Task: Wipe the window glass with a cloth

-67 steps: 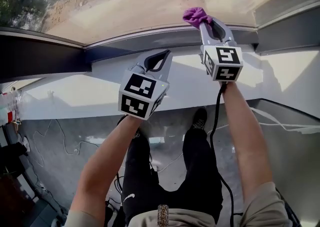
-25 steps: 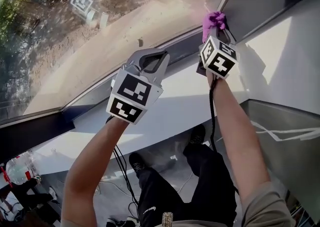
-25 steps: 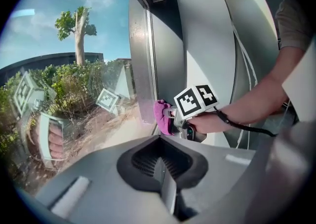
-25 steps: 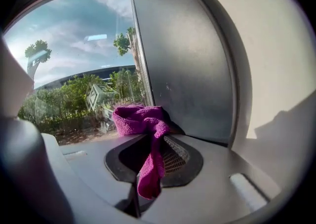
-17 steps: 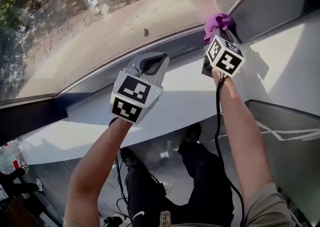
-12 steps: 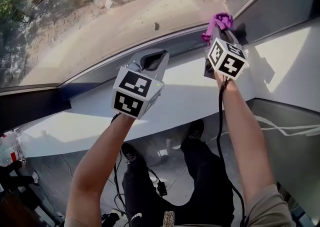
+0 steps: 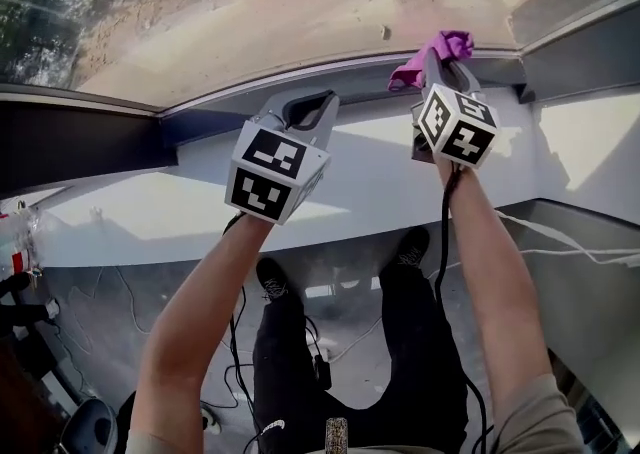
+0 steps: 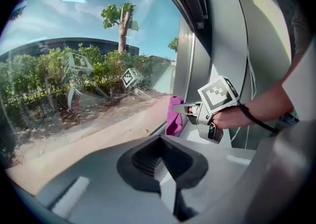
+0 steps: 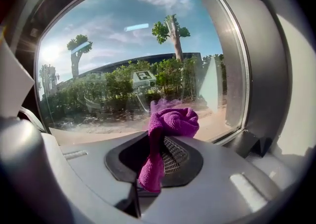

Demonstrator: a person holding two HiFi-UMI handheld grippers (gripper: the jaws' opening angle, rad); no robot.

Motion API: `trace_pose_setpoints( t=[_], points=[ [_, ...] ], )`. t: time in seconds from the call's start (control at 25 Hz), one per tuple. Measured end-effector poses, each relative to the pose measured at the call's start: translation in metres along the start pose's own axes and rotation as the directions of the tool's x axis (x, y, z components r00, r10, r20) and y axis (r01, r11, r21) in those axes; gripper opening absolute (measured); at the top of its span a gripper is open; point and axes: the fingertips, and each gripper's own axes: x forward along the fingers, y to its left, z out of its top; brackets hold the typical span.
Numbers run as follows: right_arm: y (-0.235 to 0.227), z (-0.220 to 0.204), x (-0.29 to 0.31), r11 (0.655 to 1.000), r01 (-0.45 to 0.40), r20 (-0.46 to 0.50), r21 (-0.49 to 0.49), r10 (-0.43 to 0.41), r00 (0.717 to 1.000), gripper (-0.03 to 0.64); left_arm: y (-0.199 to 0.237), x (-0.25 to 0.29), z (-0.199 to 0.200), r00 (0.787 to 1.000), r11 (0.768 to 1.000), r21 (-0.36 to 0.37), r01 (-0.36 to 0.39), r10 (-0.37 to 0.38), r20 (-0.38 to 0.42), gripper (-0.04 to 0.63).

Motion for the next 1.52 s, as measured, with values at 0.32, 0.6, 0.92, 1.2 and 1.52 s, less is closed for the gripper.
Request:
trace_pose_setpoints(
  t=[0.32,0.6,0.92,1.2,1.52],
  points=[
    [0.116,-0.024,-0.002,0.994,-0.106,-0.031,-0.001,0.106,0.994,0.078,0.051,-0.069,-0.044,0.997,0.995,-0.057,-0.081,0.081,-0.006,0.000],
    [0.231,-0.046,-0.004,0.979,-0.204,-0.068,-0.012,0.202,0.977,0.078,0.104,-0.138,-0.093,0.983,0.977,-0.112,-0.184,0.179,-0.048,0.000],
    [0.336,-0.074,0.000,0.946,-0.325,-0.109,-0.021,0.320,0.941,0.078,0.136,-0.197,-0.139,0.968,0.953,-0.172,-0.249,0.239,-0.079,0.000],
    [0.434,-0.102,0.004,0.903,-0.428,-0.155,-0.049,0.416,0.896,0.078,0.167,-0.247,-0.182,0.955,0.932,-0.215,-0.292,0.273,-0.114,0.000],
    [0.502,-0.120,0.001,0.758,-0.625,-0.245,-0.183,0.581,0.776,0.078,0.181,-0.262,-0.190,0.946,0.907,-0.268,-0.325,0.306,-0.109,0.000]
  ],
)
